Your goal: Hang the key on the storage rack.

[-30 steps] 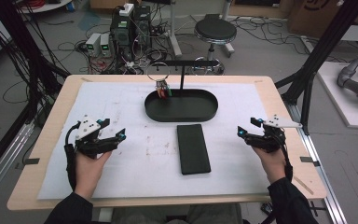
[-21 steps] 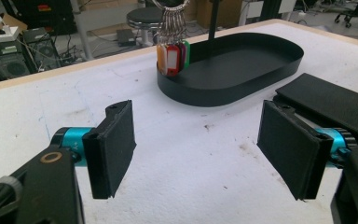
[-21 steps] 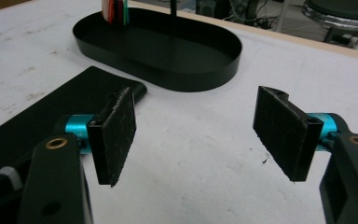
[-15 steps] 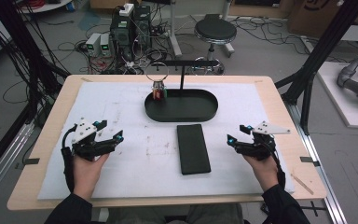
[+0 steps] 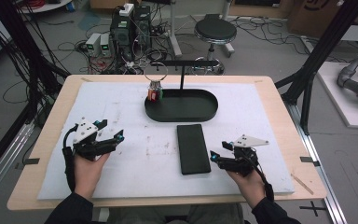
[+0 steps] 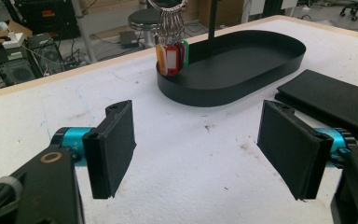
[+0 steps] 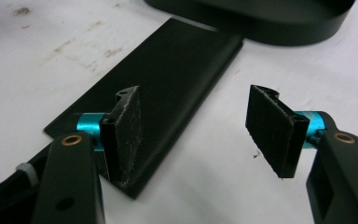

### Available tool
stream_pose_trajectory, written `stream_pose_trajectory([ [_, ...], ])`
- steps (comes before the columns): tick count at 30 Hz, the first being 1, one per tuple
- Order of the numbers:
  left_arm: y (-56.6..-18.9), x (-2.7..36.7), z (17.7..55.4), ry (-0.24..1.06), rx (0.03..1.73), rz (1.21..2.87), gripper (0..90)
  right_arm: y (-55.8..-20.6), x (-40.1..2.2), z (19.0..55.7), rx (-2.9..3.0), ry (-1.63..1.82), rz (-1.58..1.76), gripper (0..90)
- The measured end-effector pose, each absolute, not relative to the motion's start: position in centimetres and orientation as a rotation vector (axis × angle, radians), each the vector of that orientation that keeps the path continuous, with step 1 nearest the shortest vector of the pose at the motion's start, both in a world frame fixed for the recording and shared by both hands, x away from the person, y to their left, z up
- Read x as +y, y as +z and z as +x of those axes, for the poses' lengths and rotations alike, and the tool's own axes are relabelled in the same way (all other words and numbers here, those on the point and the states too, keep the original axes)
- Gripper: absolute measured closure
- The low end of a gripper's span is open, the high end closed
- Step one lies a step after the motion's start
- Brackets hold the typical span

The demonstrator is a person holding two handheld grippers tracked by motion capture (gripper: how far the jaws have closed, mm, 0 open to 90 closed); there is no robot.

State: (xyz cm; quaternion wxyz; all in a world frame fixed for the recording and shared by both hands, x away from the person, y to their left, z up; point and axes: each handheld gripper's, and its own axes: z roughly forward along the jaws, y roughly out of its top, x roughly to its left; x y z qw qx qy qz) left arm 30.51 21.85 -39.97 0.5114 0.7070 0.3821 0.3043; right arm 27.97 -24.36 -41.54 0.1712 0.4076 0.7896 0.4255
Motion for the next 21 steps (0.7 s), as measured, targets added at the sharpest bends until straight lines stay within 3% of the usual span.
stream_pose_trajectory([
  [5,-40.0,21.7,30.6,0.731,0.914,1.705,27.2,-42.5,-23.0,26.4,2.217,1.171,1.175,44.0],
  [15,-40.0,21.6,30.5,0.735,0.908,1.705,27.2,-44.7,-22.1,26.9,2.333,1.145,1.286,45.1],
  [21,-40.0,21.3,30.4,0.735,0.909,1.707,27.2,-45.5,-22.8,27.4,2.379,1.276,1.389,57.0],
])
